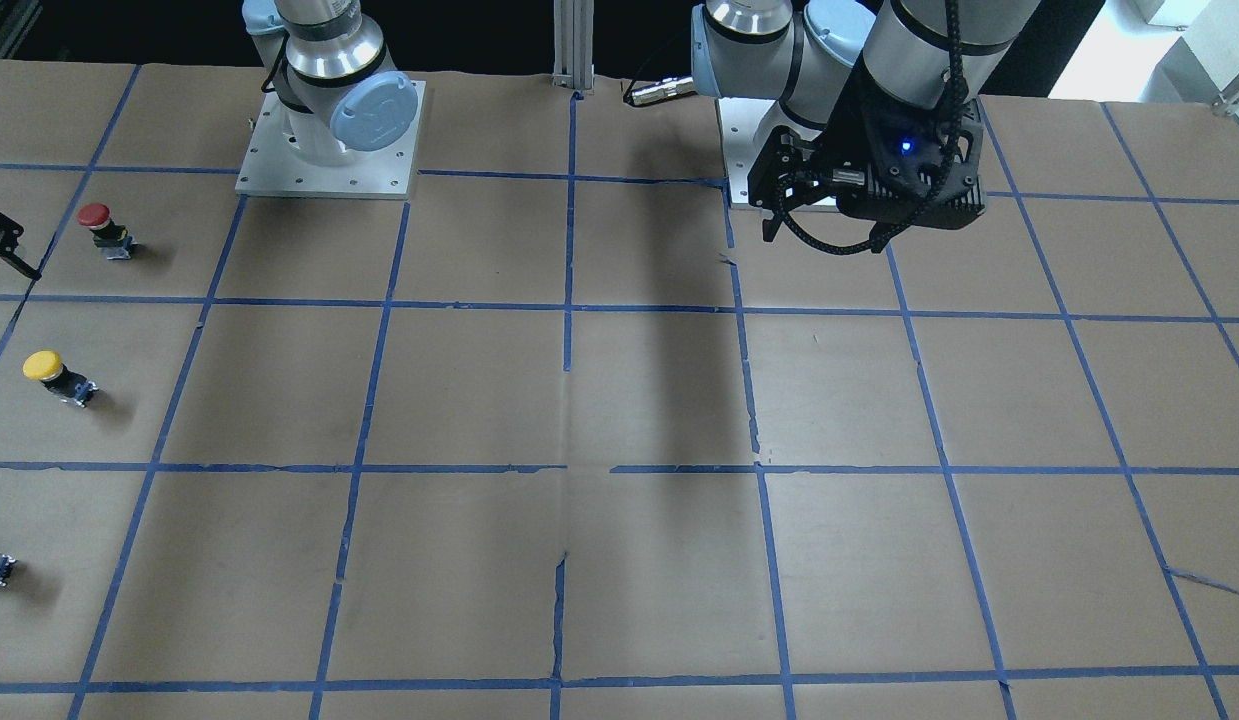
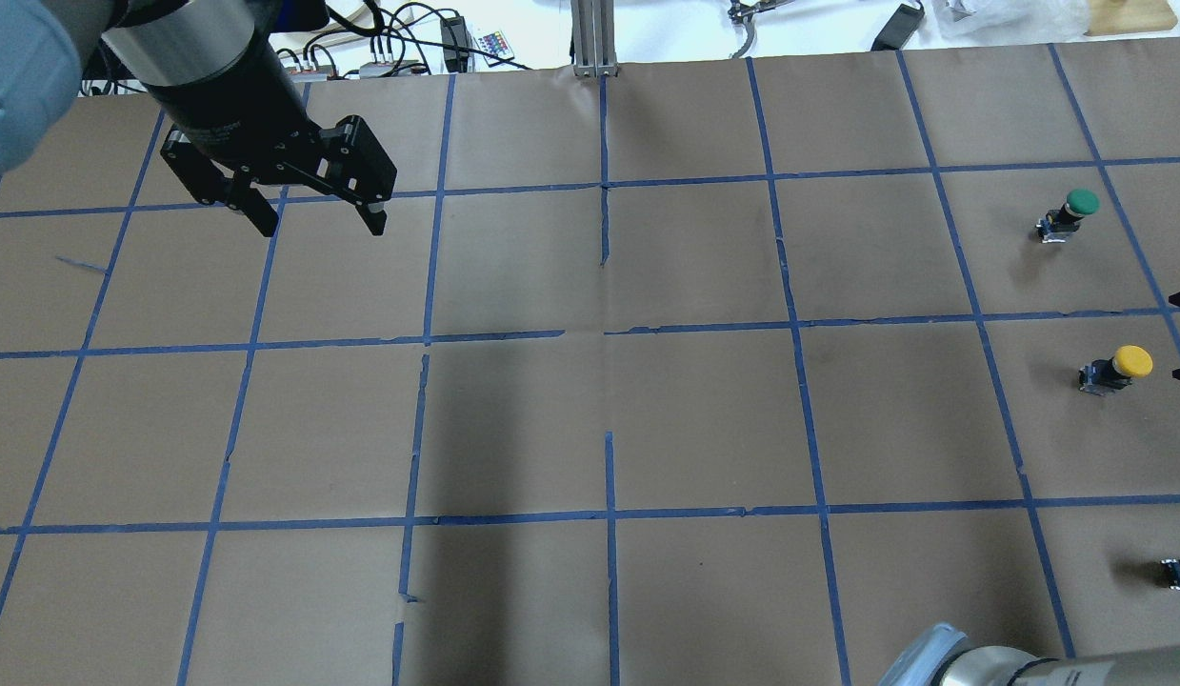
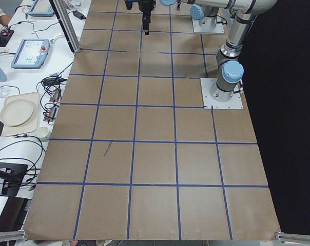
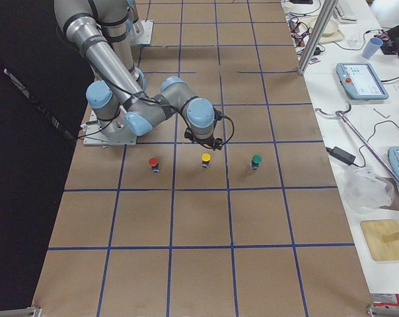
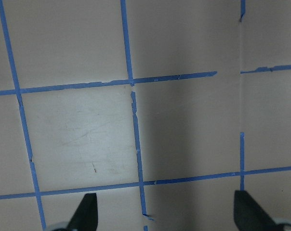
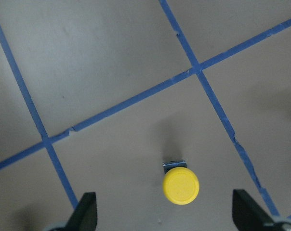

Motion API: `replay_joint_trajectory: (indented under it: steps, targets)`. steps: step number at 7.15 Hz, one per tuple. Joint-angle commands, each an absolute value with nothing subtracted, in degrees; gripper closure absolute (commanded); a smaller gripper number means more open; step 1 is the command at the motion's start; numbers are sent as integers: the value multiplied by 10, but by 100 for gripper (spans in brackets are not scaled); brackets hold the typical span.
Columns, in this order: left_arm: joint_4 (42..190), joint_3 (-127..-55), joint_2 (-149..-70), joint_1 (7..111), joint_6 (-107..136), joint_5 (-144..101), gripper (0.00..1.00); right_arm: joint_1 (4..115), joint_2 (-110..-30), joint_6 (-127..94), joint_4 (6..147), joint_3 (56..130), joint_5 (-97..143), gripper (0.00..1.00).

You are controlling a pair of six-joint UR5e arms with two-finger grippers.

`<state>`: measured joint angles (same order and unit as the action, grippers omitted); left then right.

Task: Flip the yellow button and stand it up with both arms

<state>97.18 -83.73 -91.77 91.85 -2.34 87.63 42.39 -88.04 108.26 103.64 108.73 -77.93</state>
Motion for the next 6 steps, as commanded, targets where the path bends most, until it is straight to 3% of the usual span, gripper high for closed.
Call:
replay_joint_trajectory:
  steps: [1, 4, 6]
  targets:
    - [972, -837, -919, 918, -24, 877, 1, 480, -959, 813, 962, 1085, -807, 0]
    - [977, -839, -915, 918, -29, 888, 0, 606, -1032, 327, 885, 1083, -860, 0]
    - [976, -839, -913, 911, -28, 889, 0, 719, -1035, 120, 863, 1058, -860, 0]
